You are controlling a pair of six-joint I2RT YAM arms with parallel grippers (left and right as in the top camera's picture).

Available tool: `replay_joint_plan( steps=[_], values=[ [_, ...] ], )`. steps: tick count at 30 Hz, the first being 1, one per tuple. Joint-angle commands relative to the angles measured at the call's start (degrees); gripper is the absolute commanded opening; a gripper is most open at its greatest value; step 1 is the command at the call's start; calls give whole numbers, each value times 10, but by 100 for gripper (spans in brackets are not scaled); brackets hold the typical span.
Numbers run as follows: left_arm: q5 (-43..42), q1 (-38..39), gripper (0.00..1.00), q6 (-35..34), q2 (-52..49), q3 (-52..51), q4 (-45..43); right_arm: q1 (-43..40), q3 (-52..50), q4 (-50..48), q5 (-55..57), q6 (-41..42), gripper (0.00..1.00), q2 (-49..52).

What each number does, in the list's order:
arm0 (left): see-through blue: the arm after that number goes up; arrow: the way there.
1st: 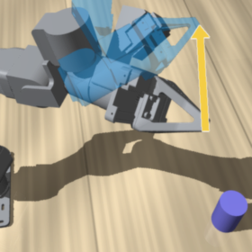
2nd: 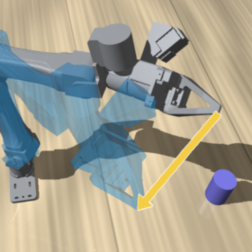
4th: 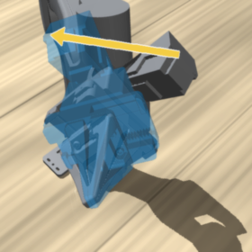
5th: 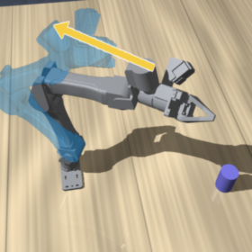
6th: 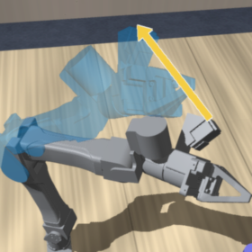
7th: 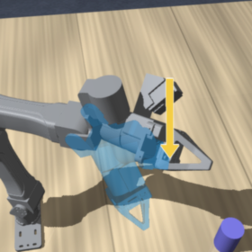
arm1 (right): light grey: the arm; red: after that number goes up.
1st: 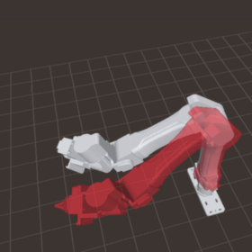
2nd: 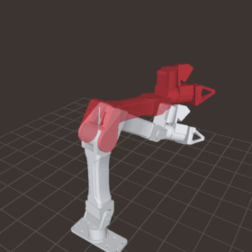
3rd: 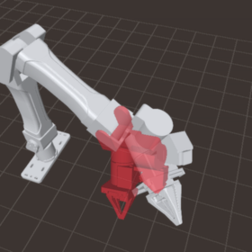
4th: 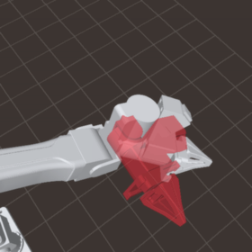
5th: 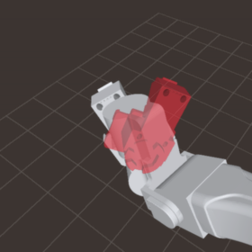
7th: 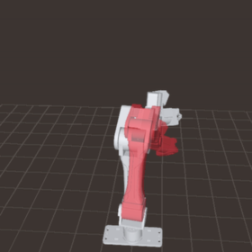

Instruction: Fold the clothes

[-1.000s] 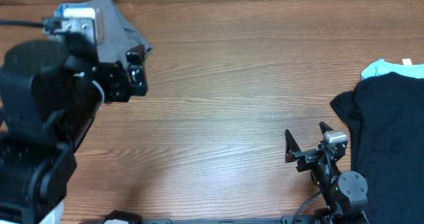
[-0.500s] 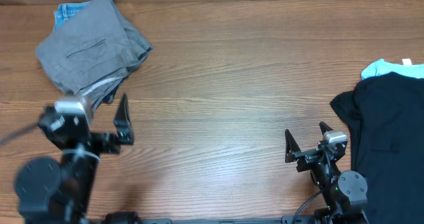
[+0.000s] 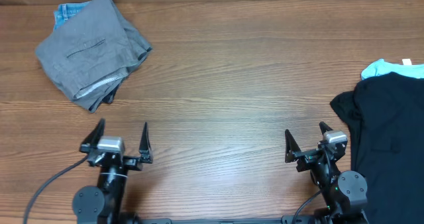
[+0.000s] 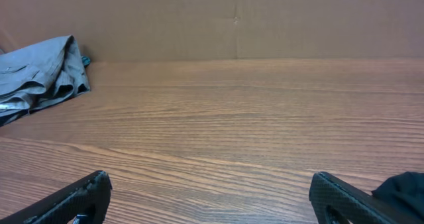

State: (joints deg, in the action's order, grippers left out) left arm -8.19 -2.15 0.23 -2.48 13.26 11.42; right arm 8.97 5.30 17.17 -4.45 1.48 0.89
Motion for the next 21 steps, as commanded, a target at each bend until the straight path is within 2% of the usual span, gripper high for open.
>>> replay_joint_plan(
  steps=[1, 5, 10, 21],
  values=[
    [0, -5, 100, 10, 22, -57, -35, -4, -1, -4, 4, 3, 100, -7],
    [-3, -4, 100, 10, 23, -126, -115, -4, -1, -4, 4, 3, 100, -7],
    [-2, -4, 100, 9, 23, -130, -75, -4, -1, -4, 4, 3, 100, -7],
    [-2, -4, 100, 10, 21, -130, -78, -4, -1, -4, 4, 3, 100, -7]
  ],
)
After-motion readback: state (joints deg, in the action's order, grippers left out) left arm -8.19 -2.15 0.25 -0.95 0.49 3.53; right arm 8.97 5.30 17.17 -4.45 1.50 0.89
